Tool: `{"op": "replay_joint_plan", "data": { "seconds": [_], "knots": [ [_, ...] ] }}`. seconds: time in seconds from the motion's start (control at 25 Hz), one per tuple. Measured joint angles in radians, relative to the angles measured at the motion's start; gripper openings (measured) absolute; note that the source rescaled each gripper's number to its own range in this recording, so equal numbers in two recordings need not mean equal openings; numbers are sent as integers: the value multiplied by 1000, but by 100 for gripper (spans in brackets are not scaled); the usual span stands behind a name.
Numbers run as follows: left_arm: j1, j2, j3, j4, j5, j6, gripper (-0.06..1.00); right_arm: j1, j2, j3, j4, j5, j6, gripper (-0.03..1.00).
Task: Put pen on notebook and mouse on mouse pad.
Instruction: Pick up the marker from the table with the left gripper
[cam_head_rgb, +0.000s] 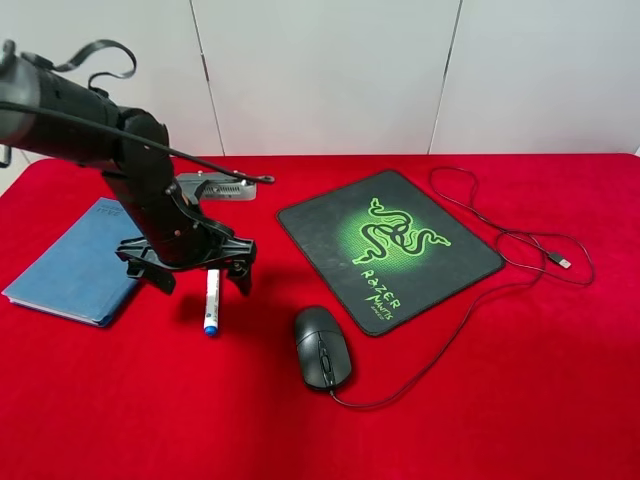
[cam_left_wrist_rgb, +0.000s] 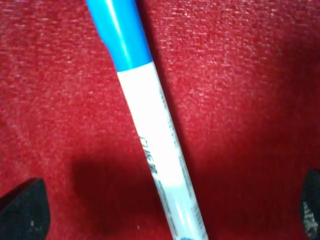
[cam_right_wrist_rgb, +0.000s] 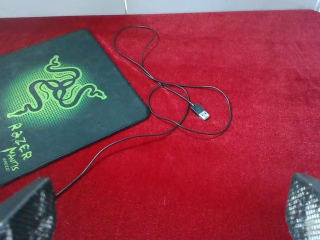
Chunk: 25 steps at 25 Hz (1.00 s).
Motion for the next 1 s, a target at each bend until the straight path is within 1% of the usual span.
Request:
{"op": "replay_joint_plan", "data": {
  "seconds": [0.4,0.48,0.6,0.72,0.8,1.0],
  "knots": [
    [0,58,-2,17,-44,24,100,0,0,0,0,0,0,100],
    [0,61,-4,18,-42,24,98,0,0,0,0,0,0,100],
    [0,64,-7,22,-40,24,90,0,0,0,0,0,0,100],
    [0,66,-7,29,-40,26,78,0,0,0,0,0,0,100],
    [0,66,-7,31,-40,26,72,0,0,0,0,0,0,100],
    [0,66,-7,31,-40,26,61,0,0,0,0,0,0,100]
  ]
}}
